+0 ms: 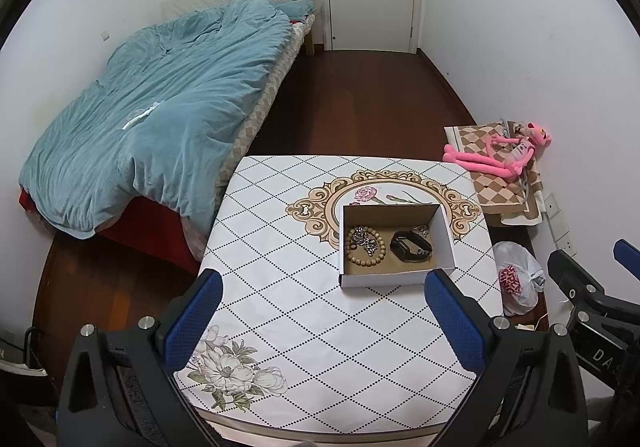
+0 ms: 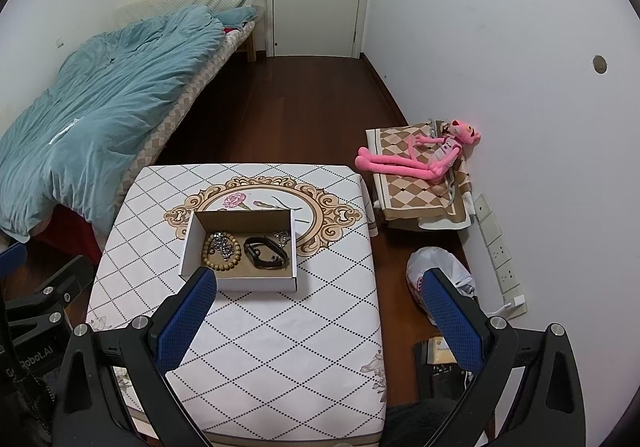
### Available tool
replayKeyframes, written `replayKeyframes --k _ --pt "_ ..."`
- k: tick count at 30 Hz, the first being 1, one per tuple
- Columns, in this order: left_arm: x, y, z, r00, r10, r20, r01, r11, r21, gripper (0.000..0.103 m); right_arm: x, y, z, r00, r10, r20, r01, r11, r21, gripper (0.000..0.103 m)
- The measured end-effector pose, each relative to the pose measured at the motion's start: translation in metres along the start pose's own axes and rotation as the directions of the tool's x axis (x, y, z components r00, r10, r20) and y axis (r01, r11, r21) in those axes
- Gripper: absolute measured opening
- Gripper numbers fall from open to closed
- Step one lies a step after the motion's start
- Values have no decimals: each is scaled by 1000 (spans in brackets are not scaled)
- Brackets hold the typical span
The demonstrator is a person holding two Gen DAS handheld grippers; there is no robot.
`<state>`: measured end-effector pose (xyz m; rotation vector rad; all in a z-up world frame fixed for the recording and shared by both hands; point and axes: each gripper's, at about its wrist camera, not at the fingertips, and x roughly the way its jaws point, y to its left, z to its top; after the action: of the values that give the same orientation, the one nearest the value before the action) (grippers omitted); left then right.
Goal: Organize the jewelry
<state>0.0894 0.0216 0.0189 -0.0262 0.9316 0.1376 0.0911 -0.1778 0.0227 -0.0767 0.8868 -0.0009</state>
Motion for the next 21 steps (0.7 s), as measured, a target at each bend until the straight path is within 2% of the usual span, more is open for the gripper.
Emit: replayKeyframes --k 21 --pt "2 2 -3 1000 1 -1 -1 1000 1 103 1 0 0 1000 12 -5 -12 1000 0 103"
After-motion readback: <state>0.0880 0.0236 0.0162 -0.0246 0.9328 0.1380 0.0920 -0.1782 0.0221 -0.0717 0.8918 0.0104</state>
